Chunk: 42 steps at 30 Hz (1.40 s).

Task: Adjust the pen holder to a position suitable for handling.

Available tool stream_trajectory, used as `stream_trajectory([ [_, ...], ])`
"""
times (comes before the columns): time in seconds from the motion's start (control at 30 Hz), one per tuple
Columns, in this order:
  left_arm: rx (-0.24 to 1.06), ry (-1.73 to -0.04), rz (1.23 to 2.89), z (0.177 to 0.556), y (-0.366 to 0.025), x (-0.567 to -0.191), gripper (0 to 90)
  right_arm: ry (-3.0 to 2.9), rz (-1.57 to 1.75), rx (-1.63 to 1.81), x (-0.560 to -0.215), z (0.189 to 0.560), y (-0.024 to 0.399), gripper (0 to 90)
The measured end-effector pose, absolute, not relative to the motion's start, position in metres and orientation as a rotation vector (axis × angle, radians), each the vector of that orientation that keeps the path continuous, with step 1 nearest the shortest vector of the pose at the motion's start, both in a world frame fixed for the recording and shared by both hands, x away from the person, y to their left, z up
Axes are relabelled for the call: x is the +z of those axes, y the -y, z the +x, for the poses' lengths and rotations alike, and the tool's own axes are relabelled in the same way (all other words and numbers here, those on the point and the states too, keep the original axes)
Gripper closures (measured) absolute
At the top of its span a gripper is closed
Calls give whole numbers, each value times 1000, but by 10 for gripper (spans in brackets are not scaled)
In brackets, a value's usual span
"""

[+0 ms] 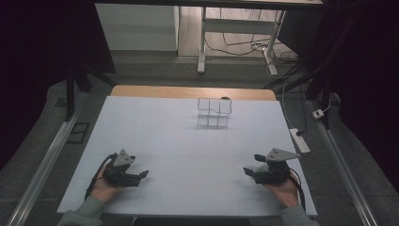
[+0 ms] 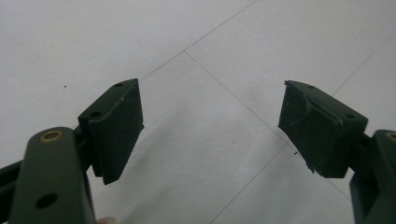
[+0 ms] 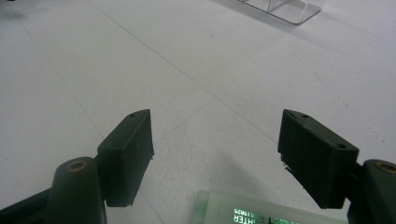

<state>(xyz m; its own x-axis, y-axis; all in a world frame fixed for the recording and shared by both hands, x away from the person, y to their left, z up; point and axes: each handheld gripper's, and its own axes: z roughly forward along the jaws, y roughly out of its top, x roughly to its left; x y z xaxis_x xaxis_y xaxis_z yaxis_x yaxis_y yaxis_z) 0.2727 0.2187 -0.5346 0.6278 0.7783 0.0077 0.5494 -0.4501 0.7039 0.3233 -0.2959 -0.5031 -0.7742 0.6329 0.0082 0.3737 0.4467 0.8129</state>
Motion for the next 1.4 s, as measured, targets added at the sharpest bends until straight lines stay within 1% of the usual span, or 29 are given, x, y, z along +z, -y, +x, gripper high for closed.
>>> stream_trajectory([
  [0.43,421,-1025,2165,273,-220,-535,216,-2390,869,1264,-500,324,294,272],
  [0.93,438,-1024,2172,271,-219,-534,217,-2398,857,1247,-496,323,291,279],
  [1.4,439,-1026,2177,272,-218,-535,216,-2380,893,1220,-486,332,293,285],
])
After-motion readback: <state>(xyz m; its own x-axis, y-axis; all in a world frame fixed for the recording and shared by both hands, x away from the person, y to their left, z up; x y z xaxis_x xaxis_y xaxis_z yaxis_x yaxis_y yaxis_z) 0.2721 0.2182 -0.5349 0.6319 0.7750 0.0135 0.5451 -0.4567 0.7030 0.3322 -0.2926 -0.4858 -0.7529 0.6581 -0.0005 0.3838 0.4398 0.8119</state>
